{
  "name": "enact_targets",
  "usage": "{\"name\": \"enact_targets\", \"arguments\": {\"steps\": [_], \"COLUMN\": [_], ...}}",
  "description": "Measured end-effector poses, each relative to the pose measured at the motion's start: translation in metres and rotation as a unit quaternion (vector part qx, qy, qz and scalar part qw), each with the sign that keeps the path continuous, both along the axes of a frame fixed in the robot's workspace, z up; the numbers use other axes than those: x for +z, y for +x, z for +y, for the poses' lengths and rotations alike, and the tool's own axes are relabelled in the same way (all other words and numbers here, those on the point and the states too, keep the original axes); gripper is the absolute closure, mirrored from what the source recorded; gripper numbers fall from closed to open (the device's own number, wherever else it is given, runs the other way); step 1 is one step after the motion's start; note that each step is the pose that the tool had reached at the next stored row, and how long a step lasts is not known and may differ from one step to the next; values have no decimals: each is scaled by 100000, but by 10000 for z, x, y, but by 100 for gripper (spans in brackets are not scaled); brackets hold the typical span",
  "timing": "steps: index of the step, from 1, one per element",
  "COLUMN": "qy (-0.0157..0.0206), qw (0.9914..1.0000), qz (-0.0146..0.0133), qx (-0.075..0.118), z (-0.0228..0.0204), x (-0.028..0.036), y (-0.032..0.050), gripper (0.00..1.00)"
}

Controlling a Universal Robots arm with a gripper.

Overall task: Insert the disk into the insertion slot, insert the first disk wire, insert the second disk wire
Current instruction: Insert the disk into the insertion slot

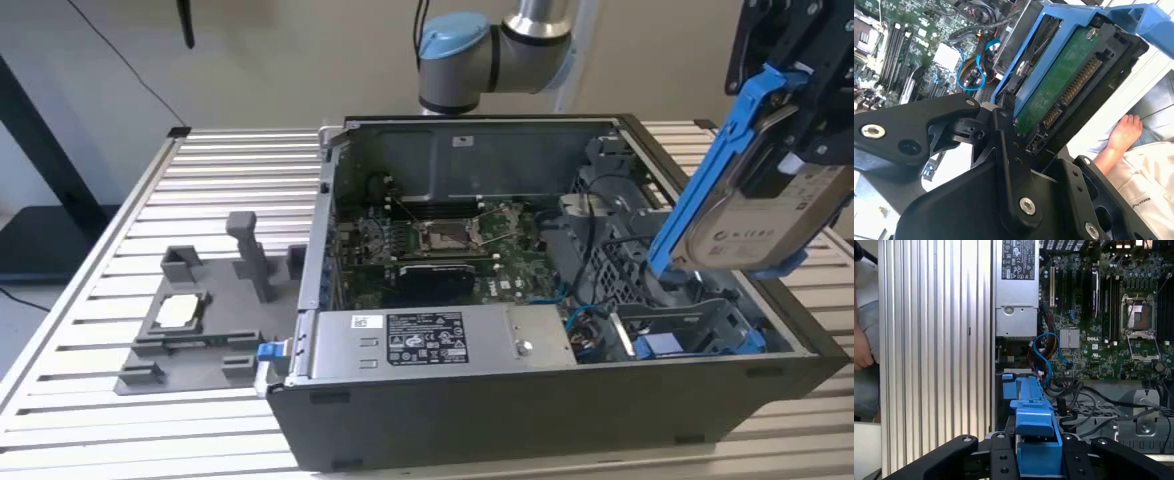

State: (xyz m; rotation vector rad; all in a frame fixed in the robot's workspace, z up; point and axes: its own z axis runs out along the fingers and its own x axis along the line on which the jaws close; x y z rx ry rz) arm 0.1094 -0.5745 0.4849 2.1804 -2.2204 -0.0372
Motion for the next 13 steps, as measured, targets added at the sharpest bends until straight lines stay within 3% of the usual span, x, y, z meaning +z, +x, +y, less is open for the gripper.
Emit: {"name": "enact_targets", "arguments": {"steps": [13], "qy": [-4], "qw": [100000], "qz": [1], "qx": [-1], "z": [-4], "x": [-71], "y": [0], "gripper": [67]}}
